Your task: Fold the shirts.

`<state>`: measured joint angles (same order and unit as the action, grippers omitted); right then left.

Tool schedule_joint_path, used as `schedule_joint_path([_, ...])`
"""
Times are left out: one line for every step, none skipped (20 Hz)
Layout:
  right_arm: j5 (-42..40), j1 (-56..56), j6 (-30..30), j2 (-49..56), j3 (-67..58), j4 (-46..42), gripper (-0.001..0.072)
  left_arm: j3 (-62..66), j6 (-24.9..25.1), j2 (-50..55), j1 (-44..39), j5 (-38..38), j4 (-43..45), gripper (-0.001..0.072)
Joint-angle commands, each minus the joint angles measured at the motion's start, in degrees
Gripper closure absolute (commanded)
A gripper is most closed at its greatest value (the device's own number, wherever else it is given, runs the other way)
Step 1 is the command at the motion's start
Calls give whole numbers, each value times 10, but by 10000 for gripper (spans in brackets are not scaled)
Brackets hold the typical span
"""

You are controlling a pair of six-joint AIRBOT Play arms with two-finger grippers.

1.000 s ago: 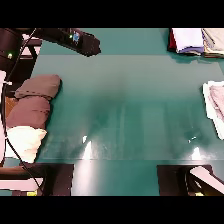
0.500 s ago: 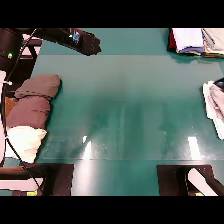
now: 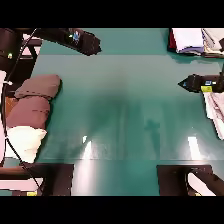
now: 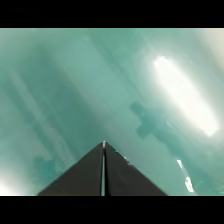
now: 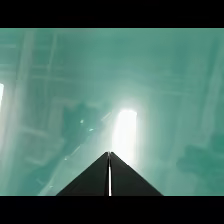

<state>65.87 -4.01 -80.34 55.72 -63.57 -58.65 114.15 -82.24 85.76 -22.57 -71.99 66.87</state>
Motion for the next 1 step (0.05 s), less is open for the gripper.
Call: schedule_joint_path([-1, -15, 3, 0, 0, 0, 700, 0, 0, 0, 0, 0, 0, 686])
